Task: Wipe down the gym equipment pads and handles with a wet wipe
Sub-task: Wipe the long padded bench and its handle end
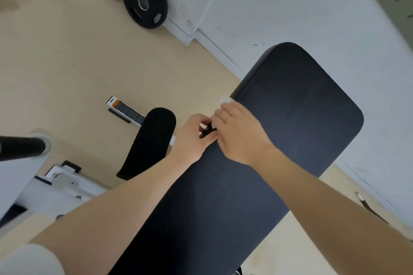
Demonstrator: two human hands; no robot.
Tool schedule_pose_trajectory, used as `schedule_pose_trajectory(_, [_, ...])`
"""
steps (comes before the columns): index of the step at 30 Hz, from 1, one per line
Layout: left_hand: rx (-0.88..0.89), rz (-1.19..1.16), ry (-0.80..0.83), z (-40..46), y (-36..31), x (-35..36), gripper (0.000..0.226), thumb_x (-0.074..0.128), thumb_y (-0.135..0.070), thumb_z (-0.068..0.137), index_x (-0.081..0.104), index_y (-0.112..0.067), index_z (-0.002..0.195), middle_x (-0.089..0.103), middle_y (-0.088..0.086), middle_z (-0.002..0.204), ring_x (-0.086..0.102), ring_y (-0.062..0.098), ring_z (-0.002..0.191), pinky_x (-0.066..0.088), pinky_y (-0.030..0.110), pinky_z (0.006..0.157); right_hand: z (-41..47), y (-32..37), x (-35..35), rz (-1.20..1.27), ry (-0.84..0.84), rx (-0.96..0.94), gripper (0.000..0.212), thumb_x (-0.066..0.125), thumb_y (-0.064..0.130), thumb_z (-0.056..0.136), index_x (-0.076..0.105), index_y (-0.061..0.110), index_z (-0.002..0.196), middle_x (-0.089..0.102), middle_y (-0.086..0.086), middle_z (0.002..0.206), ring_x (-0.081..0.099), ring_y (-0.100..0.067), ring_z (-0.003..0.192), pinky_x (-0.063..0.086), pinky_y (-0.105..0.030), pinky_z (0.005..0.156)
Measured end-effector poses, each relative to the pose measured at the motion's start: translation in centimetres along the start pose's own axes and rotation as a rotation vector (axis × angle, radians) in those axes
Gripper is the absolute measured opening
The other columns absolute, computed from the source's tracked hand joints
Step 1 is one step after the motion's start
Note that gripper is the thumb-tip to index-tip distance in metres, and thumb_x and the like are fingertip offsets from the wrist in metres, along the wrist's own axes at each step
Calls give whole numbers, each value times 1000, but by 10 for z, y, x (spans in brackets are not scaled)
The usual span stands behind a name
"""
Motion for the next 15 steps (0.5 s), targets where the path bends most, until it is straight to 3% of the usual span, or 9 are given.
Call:
schedule_pose_trajectory(3, [-13,-1,11,0,3,0,27,66,-26,84,55,-14,106,56,-4,101,50,1,78,39,2,66,-4,-7,2,-51,10,-76,47,29,26,82,67,8,103,67,-7,106,59,-28,108,38,-41,106])
schedule_pose_trajectory(7, [-38,-35,46,7,1,0,34,66,-27,84,54,-17,114,54,-5,108,50,1,84,39,7,66,19,-51,-5,-160,8,-54,45,30,32,90,69,9,95,69,-6,95,62,-28,99,39,-40,104])
schedule_pose_trajectory(12, [40,-47,47,40,-36,3,48,62,-30,87,46,-19,131,52,-6,117,48,5,92,38,14,74,45,-124,-26,-178,-52,224,52,27,33,93,69,2,90,70,-13,90,62,-33,96,36,-45,105])
schedule_pose_trajectory(15, [119,-12,44,62,-64,10,47,60,-32,87,47,-21,131,50,-7,118,47,3,89,36,8,72,45,-146,-33,-77,-107,416,51,24,32,94,65,1,94,67,-15,94,59,-35,96,37,-43,103])
Point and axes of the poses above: each hand's wrist, its own z-axis towards the middle knuckle, its own x-axis out of the palm, y = z × x, the point moved 5 cm from there along z, towards the middle knuckle
